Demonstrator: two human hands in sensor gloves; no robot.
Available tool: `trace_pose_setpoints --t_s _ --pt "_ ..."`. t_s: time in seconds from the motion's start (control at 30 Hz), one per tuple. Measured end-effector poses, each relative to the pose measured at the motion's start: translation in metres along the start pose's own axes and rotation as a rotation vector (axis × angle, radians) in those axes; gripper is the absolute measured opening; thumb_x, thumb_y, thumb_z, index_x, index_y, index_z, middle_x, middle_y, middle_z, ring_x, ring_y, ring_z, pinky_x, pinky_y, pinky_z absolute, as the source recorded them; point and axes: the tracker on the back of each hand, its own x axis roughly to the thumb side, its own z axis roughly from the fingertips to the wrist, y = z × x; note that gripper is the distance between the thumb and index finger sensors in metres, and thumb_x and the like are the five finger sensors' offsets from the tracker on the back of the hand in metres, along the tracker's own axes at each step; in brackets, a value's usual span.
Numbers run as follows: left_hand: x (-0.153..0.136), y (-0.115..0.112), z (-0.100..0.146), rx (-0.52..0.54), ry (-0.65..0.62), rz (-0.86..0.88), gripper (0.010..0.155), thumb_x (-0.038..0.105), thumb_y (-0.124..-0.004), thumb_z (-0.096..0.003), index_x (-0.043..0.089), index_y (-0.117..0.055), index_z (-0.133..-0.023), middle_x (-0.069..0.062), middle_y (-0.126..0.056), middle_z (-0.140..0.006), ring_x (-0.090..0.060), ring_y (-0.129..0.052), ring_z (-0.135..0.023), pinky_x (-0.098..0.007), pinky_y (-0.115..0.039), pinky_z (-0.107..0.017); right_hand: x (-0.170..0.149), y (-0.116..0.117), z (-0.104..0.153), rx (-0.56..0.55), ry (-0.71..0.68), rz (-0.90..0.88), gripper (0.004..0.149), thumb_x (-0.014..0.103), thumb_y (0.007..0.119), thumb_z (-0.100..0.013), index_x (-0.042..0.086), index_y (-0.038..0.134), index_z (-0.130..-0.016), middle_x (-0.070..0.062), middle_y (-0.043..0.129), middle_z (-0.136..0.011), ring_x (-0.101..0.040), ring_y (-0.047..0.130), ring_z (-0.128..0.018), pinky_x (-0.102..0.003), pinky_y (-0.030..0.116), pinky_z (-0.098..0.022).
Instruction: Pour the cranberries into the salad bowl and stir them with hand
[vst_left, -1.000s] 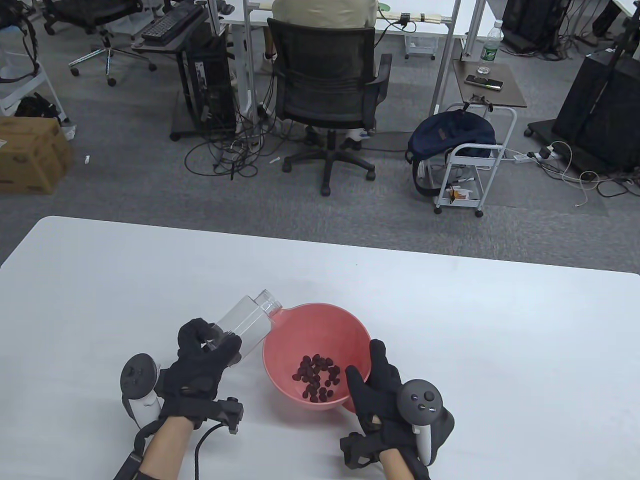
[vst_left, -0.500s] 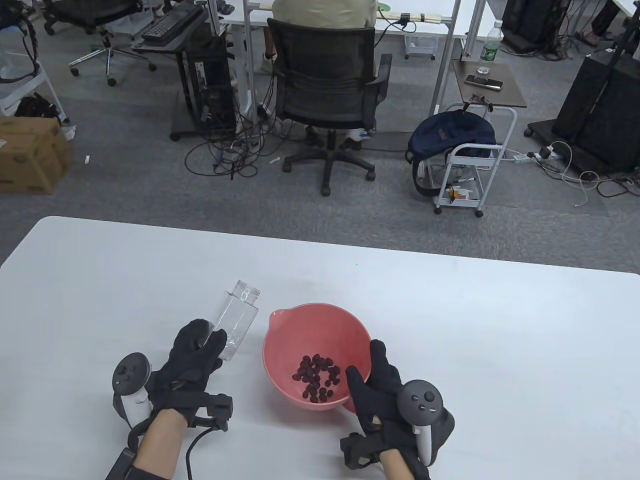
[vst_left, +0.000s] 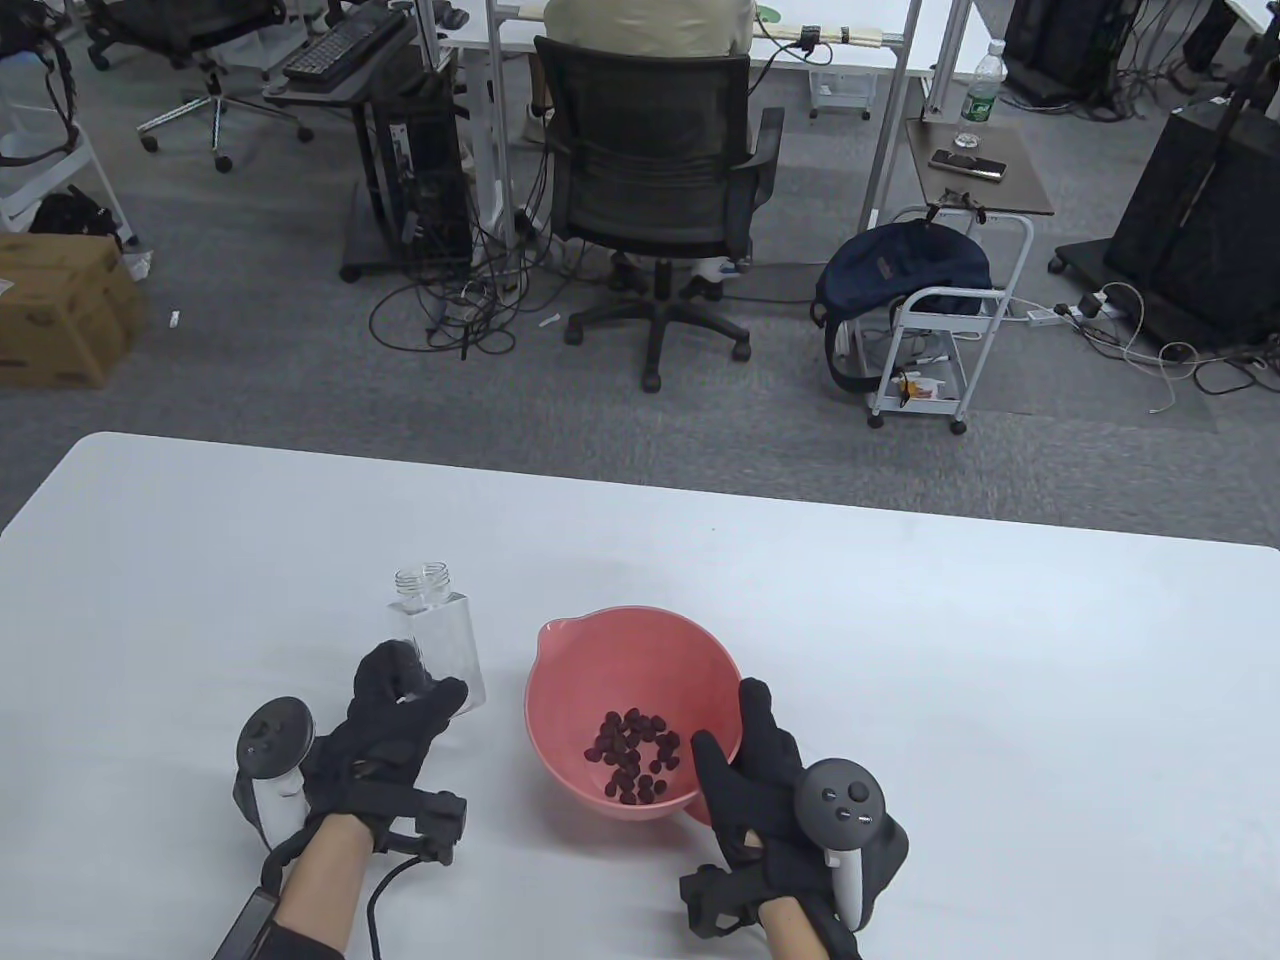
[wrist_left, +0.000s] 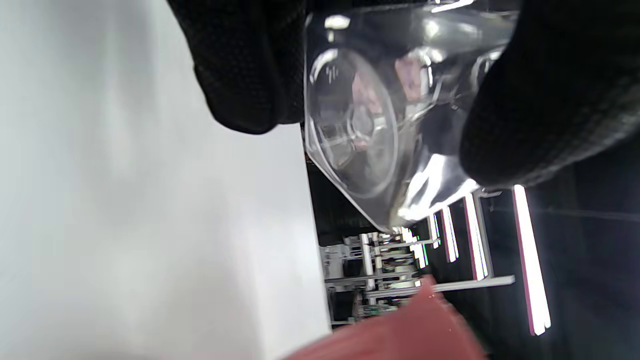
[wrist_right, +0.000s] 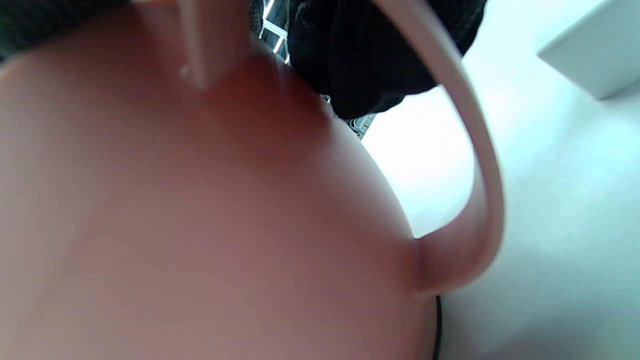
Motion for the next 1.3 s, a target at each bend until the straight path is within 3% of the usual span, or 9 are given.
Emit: trace_pose_setpoints --t_s 0.13,0.3,0.47,0.73,1.17,1.3 --pt "0.002 0.001 -0.003 0.074 -0.006 -0.293 0.1 0.068 -0.104 -0.0369 0.03 -0.046 -0.109 0.003 -0.081 -0.108 -0.026 -0.08 -0.103 -0.044 -0.076 -0.074 0.0 0.0 0.0 0.005 0.002 -0.008 0.076 0.074 0.077 -0.042 0.042 0.048 -0.105 -0.006 0.075 -0.094 -0.023 0.087 -0.069 -0.031 0.084 -0.048" --pt "0.003 -0.006 -0.006 0.074 0.008 -0.562 0.1 0.07 -0.1 -0.0365 0.031 -0.042 -0.109 0.007 -0.078 -0.111 -0.024 -0.072 -0.107 -0.048 -0.065 -0.079 0.0 0.0 0.0 0.006 0.001 -0.007 0.077 0.074 0.077 -0.042 0.042 0.048 -0.105 -0.006 0.076 -0.094 -0.024 0.087 -0.069 -0.031 0.084 -0.048" --pt "-0.005 -0.01 -0.011 0.061 0.053 -0.612 0.1 0.069 -0.1 -0.0352 0.035 -0.041 -0.109 0.009 -0.076 -0.113 -0.022 -0.062 -0.112 -0.054 -0.059 -0.08 0.0 0.0 -0.001 0.008 0.0 -0.008 0.077 0.074 0.078 -0.042 0.043 0.048 -0.105 -0.006 0.075 -0.094 -0.024 0.087 -0.069 -0.031 0.084 -0.048" --pt "-0.014 -0.011 -0.02 0.032 0.098 -0.667 0.101 0.067 -0.102 -0.0315 0.036 -0.043 -0.107 0.012 -0.076 -0.112 -0.021 -0.06 -0.113 -0.055 -0.058 -0.08 0.0 0.0 -0.001 0.008 -0.001 -0.008 0.077 0.074 0.077 -0.042 0.042 0.048 -0.105 -0.006 0.075 -0.094 -0.023 0.087 -0.069 -0.031 0.084 -0.047" --pt "-0.017 -0.019 -0.022 -0.042 0.138 -0.777 0.101 0.07 -0.099 -0.0353 0.038 -0.04 -0.11 0.006 -0.058 -0.122 -0.033 -0.046 -0.117 -0.057 -0.046 -0.082 -0.001 0.0 -0.001 0.011 -0.002 -0.023 0.077 0.074 0.078 -0.041 0.043 0.049 -0.105 -0.006 0.076 -0.093 -0.024 0.087 -0.068 -0.031 0.084 -0.047" --pt "-0.012 -0.015 -0.019 -0.089 0.089 -0.705 0.117 0.074 -0.098 -0.0314 0.029 -0.028 -0.113 -0.003 -0.039 -0.126 -0.041 -0.037 -0.115 -0.062 -0.047 -0.08 -0.001 0.0 -0.002 0.015 -0.002 -0.032 0.076 0.074 0.079 -0.041 0.044 0.05 -0.104 -0.006 0.076 -0.093 -0.023 0.088 -0.067 -0.03 0.084 -0.046"
